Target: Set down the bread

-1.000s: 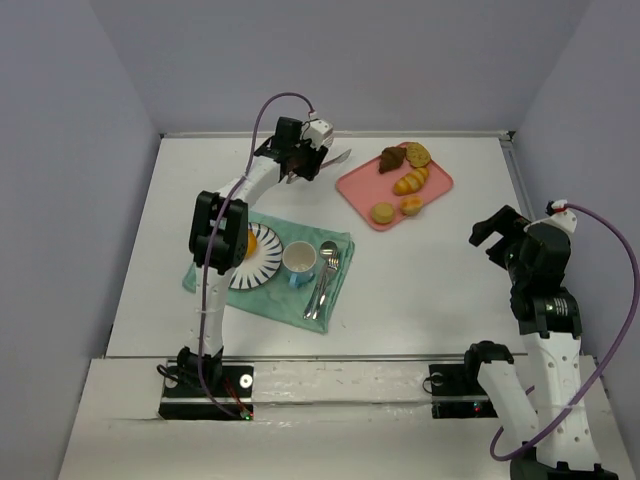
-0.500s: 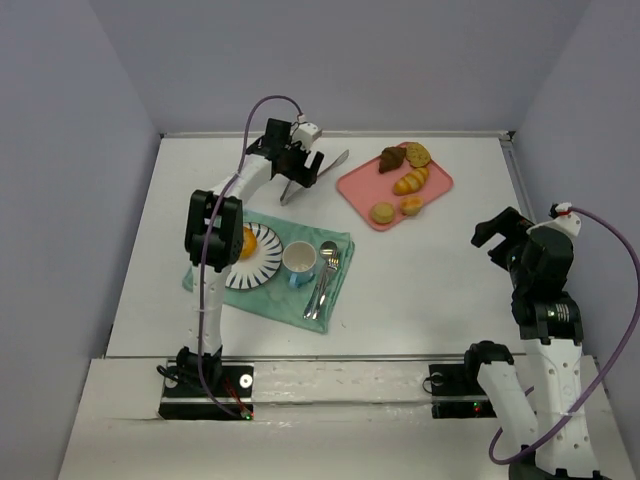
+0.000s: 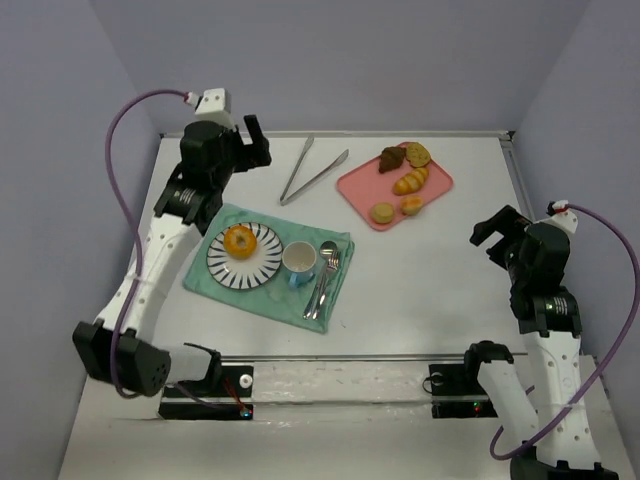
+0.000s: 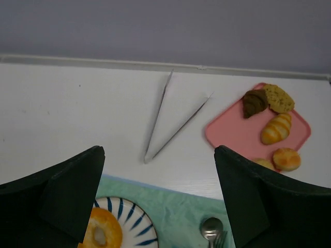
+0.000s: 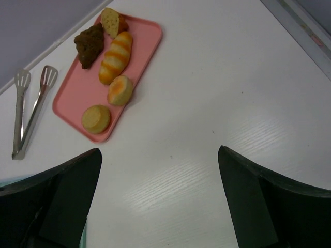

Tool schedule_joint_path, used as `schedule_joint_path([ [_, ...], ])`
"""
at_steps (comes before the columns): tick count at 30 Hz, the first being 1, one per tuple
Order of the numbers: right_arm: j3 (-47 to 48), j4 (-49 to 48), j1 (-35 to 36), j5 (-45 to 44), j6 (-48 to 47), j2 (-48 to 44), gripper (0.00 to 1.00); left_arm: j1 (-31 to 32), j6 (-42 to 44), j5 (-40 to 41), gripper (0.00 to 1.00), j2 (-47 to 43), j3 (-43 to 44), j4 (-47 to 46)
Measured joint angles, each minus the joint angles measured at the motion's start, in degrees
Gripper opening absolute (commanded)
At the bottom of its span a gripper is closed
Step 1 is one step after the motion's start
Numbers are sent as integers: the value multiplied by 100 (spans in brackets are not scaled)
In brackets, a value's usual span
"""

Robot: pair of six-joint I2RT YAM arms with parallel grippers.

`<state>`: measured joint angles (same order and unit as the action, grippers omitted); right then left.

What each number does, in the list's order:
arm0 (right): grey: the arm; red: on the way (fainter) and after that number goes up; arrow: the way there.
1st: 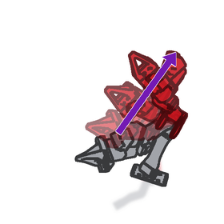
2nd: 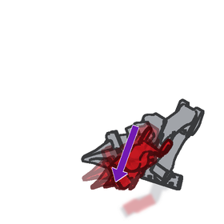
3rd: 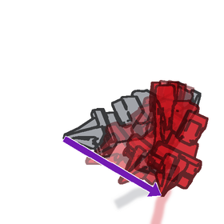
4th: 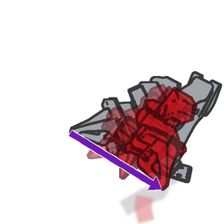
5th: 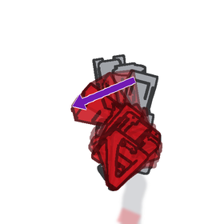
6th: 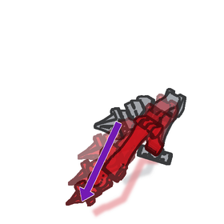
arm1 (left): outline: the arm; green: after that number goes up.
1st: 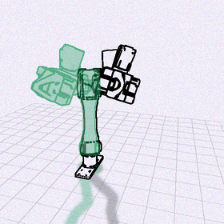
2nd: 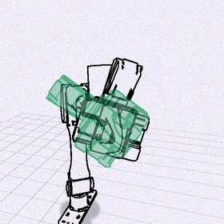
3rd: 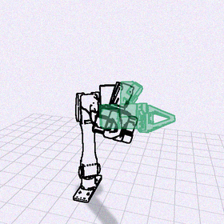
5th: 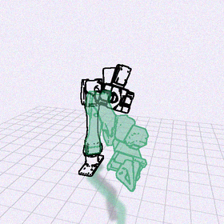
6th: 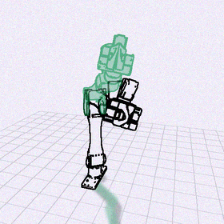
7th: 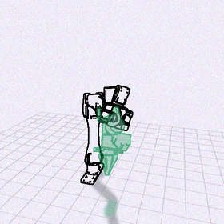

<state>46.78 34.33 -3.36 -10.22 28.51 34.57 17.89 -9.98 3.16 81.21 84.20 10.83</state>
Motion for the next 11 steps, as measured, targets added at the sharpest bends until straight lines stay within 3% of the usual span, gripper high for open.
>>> schedule_joint_path([
  [1,0,0,0,0,4,50,100,-2,-411,284,99,-599,-634,-96],
  [5,0,4,0,0,48,157,100,-2,-1290,839,99,-1617,-2011,63],
  [11,0,7,0,-37,122,181,100,0,-2159,1333,99,-1650,-2887,807],
])
